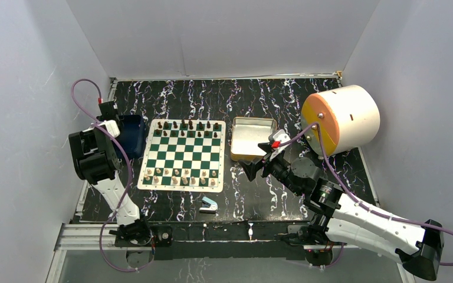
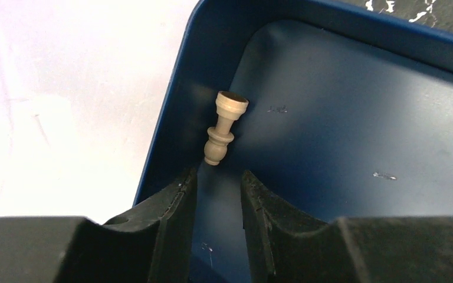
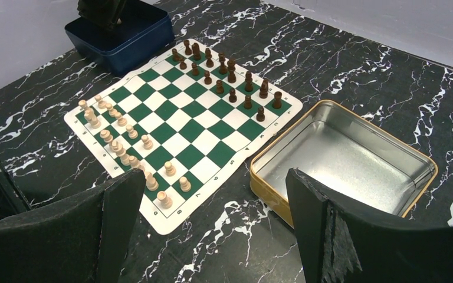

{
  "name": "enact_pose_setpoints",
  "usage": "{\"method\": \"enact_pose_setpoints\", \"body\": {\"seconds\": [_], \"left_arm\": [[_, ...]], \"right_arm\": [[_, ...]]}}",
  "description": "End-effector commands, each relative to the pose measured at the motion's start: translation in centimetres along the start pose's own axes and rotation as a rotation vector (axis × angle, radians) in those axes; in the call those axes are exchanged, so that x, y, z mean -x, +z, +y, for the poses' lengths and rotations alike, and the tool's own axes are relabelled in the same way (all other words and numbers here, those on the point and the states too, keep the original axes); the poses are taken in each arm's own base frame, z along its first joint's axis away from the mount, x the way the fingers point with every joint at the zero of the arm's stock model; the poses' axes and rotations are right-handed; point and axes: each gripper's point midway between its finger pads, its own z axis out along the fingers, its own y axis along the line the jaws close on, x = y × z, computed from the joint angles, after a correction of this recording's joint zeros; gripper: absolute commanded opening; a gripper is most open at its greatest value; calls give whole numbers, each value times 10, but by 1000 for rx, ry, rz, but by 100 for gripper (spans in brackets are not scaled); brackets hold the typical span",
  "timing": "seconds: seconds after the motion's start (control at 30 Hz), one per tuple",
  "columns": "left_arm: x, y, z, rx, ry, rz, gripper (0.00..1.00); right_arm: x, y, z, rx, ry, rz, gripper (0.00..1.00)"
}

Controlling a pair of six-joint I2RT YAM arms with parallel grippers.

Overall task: Set up the chess pieces on the board
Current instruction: Adjust the chess piece in the storage box.

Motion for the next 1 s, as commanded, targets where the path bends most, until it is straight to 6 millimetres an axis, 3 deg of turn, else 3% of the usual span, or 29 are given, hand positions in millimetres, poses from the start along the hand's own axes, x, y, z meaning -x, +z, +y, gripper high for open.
{"method": "enact_pose_setpoints", "body": {"seconds": [0.0,0.23,0.53,0.6,0.8,0.97], "left_arm": [[12,2,1,-23,-5,-17,31],[12,-2,-15,-115,-26,-7,24],[15,-30,-41,-317,-84,-20,19],[16,-33,-34,-290,-88,-40,19],[21,-23,13,-20,-52,-103,28],[20,-13,19,35,1,-92,33]], "right_arm": [[28,-1,-3,-16,6,-98,99],[33,-2,-2,-13,11,-102,99],[39,-3,0,-2,10,-112,99],[38,-3,2,9,13,-110,99],[38,-5,3,21,-1,-118,99],[42,-6,1,13,-17,-143,99]]}}
